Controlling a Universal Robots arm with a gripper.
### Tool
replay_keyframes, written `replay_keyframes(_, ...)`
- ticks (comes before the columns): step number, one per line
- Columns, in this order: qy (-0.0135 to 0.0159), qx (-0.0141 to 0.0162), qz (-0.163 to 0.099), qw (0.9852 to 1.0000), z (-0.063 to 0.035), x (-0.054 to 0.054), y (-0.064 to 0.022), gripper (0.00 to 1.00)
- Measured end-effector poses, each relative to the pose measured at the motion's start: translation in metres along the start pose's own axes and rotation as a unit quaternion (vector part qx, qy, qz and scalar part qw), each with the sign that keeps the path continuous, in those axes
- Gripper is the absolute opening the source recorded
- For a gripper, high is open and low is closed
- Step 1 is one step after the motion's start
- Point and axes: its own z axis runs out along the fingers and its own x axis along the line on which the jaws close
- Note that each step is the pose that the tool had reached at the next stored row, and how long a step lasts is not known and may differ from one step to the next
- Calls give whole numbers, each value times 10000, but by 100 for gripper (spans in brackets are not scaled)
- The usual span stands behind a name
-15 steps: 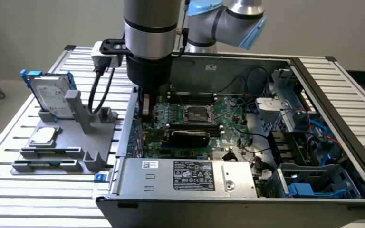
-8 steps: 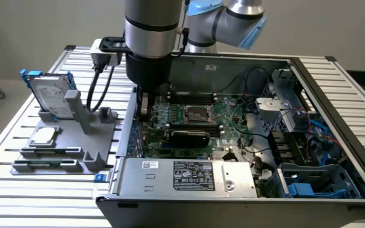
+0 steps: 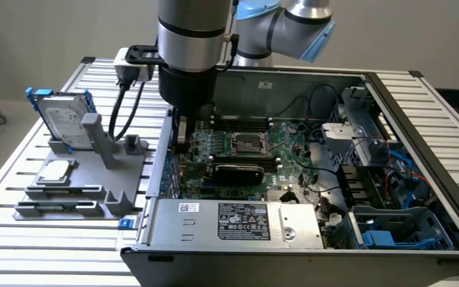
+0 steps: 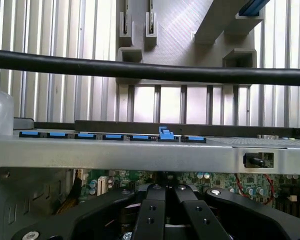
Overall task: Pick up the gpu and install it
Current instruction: 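Press down on the gpu until it lock into place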
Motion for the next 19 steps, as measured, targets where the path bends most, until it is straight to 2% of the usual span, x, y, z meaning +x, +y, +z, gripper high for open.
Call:
replay_keyframes(3, 22, -1, 4, 10000, 2, 0, -1, 11)
replay_keyframes(13, 23, -3, 4, 10000, 12, -9, -4, 11)
replay_keyframes(19, 23, -5, 1, 10000, 10, -13, -35, 11)
